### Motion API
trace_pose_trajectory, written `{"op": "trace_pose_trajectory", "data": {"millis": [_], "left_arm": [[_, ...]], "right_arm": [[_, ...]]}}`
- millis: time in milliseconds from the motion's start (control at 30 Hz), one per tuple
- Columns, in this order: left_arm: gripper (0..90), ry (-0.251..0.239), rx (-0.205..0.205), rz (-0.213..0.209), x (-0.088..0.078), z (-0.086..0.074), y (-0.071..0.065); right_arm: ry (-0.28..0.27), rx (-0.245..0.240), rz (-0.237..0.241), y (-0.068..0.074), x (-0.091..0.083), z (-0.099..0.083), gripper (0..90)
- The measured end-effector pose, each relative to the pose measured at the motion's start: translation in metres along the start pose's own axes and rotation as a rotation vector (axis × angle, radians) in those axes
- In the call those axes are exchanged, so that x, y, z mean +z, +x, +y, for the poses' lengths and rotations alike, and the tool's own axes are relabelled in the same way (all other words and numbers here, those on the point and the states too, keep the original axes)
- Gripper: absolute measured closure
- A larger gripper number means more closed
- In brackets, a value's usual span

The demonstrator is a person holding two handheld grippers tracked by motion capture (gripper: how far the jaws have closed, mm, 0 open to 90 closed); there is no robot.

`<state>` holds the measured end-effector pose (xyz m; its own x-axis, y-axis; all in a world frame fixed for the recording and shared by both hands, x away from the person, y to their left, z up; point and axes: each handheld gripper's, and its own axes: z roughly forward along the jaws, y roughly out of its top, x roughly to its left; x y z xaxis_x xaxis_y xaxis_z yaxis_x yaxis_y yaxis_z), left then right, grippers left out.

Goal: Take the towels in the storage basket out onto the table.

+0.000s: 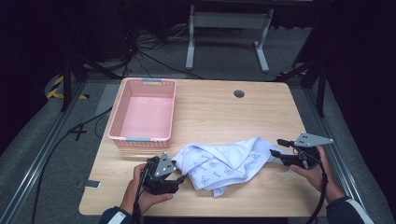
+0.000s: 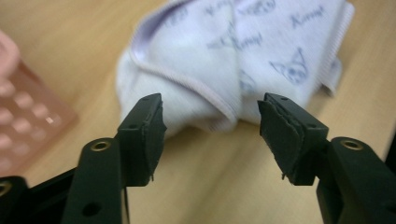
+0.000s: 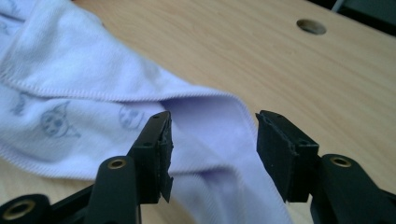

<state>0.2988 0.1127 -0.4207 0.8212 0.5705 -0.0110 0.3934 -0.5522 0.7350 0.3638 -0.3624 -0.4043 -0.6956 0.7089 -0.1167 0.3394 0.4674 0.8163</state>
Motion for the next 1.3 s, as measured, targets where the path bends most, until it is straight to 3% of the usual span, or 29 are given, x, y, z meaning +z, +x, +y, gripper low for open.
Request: {"op": "trace_pose_trajectory", "data": {"millis": [33,133,167,233,300,367,467,500,533,600,667,700,733,767,800,867,900,933,967,1000,1067,1167,1200,1267,1300], "left_arm": [[44.2,0.0,0.0,0.0,0.0,0.0,0.0],[45.1,0.047,-0.025,-0.055,0.008,-0.013,-0.002],[44.3,0.063,-0.028,-0.064,0.017,-0.014,-0.006],[44.4,0.061,-0.027,-0.075,0.022,-0.013,-0.008],[43.6,0.056,-0.022,-0.1,0.032,-0.011,-0.012],[41.9,0.085,0.005,-0.08,0.042,-0.009,-0.016],[39.3,0.11,-0.006,-0.048,0.054,-0.01,-0.013],[39.0,0.113,-0.013,-0.042,0.055,-0.01,-0.012],[38.9,0.083,-0.034,-0.044,0.06,-0.008,-0.008],[37.7,0.076,-0.033,-0.047,0.063,-0.006,-0.007],[39.1,0.07,-0.016,-0.039,0.068,-0.002,-0.006],[42.3,0.071,-0.002,-0.027,0.071,0.0,-0.006],[42.3,0.067,0.005,-0.021,0.073,0.002,-0.005],[50.7,0.058,0.009,-0.022,0.077,0.006,-0.001],[56.8,0.063,0.005,-0.02,0.077,0.007,0.001],[69.3,0.062,0.015,-0.002,0.078,0.009,0.006],[74.7,0.062,0.015,-0.002,0.078,0.009,0.006],[74.7,0.067,0.025,0.002,0.077,0.01,0.009],[83.7,0.054,0.024,0.01,0.075,0.012,0.012],[85.1,0.042,0.023,0.01,0.073,0.013,0.015],[86.9,0.029,0.03,0.025,0.068,0.016,0.019],[87.0,0.0,0.022,0.048,0.062,0.019,0.023],[86.5,-0.014,0.016,0.061,0.057,0.02,0.027],[86.2,-0.032,0.01,0.078,0.052,0.02,0.03],[85.6,-0.032,0.01,0.078,0.052,0.02,0.03]], "right_arm": [[0.0,0.0,0.0,0.0,0.0,0.0,45.4],[0.007,-0.039,0.009,0.0,0.01,0.011,46.5],[0.014,-0.074,0.09,0.005,0.02,0.018,46.1],[0.022,-0.088,0.115,0.008,0.025,0.021,45.3],[0.038,-0.141,0.211,0.024,0.036,0.029,44.3],[0.056,-0.194,0.276,0.04,0.046,0.036,41.0],[0.064,-0.227,0.371,0.06,0.058,0.044,36.9],[0.059,-0.236,0.437,0.071,0.065,0.048,35.4],[0.059,-0.245,0.458,0.076,0.068,0.05,35.2],[0.077,-0.276,0.455,0.085,0.075,0.053,35.4],[0.098,-0.284,0.434,0.09,0.083,0.055,39.6],[0.115,-0.289,0.412,0.091,0.086,0.056,48.7],[0.115,-0.289,0.412,0.091,0.086,0.056,48.7],[0.12,-0.319,0.389,0.092,0.091,0.055,68.1],[0.122,-0.321,0.369,0.092,0.092,0.055,79.2],[0.104,-0.32,0.337,0.086,0.088,0.057,86.8],[0.104,-0.32,0.337,0.086,0.088,0.057,86.8],[0.087,-0.307,0.314,0.081,0.083,0.059,87.4],[0.03,-0.256,0.243,0.066,0.069,0.064,87.9],[0.013,-0.246,0.212,0.059,0.064,0.065,88.0],[-0.014,-0.197,0.153,0.043,0.053,0.068,88.0],[-0.034,-0.176,0.076,0.025,0.043,0.068,88.1],[-0.037,-0.139,-0.007,0.005,0.034,0.064,88.0],[-0.026,-0.084,-0.074,-0.019,0.029,0.057,88.1],[-0.026,-0.084,-0.074,-0.019,0.029,0.057,88.1]]}}
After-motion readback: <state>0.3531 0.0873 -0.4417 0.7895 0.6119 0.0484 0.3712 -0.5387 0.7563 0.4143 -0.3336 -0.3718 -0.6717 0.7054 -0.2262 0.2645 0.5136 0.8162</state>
